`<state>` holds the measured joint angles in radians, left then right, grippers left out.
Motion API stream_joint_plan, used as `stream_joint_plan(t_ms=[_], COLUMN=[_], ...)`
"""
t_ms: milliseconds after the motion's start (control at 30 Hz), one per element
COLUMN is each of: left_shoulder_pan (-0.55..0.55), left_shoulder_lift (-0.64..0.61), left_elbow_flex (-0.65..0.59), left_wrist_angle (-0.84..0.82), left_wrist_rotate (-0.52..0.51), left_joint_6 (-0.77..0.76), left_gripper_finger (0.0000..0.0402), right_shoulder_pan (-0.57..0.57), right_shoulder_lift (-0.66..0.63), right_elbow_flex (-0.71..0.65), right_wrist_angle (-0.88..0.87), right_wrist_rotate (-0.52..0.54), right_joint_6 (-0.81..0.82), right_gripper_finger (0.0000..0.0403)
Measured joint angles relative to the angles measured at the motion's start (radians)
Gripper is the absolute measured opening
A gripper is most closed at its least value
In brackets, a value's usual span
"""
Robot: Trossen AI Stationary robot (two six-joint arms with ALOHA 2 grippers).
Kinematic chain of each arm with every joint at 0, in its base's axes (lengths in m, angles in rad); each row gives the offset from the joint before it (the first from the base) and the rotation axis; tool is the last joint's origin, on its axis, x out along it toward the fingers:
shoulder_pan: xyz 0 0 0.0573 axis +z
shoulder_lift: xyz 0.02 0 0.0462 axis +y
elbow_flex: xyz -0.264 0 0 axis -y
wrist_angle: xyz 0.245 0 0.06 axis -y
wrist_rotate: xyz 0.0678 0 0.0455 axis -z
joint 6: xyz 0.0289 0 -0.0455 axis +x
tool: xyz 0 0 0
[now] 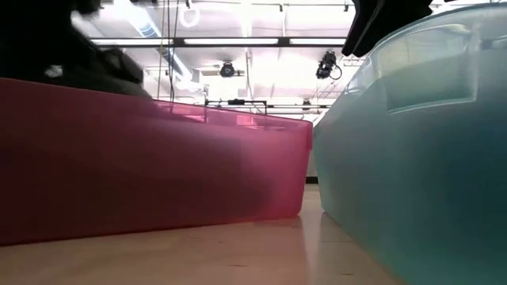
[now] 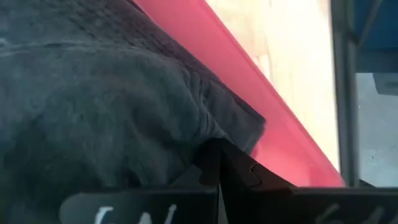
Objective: Pick & Place hat
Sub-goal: Put the black cap into the red bin, then return to Home Position
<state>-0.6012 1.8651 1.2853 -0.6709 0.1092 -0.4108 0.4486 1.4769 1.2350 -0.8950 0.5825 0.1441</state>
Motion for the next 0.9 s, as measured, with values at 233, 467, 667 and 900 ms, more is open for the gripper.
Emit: stream_joint_plan(t_ms=[233,467,667,900], left_shoulder_pan=[-0.025,-0.038,0.009,0.056], left_shoulder_lift=[-0.214,-0.383,-0.425,-0.585], left_elbow_flex=[-0.001,0.000,-0.001,-0.001], left_wrist_angle=[-0.024,-0.073,-0.249,-0.445], left_wrist_rotate=[-0.105,-0.385,-0.622,-0.728], left_joint_6=[-0.004,0.041,-0.025,-0.076], left_gripper_finger=[0.0002,0.0002,0.0002,0.0002], right_shoulder_pan=[0.000,0.000,0.001,-0.003], right_shoulder_lift=[0.000,0.000,-0.009,-0.086], right_elbow_flex=[0.000,0.000,0.000,0.090], right_wrist_angle=[-0.002,-0.005,-0.051,-0.374], right_wrist_rotate=[0.000,0.000,0.001,0.064], right_joint_6=[-0.004,-0.007,-0.009,0.094], right_gripper_finger=[0.0203,0.0203,0.0195,0.0097])
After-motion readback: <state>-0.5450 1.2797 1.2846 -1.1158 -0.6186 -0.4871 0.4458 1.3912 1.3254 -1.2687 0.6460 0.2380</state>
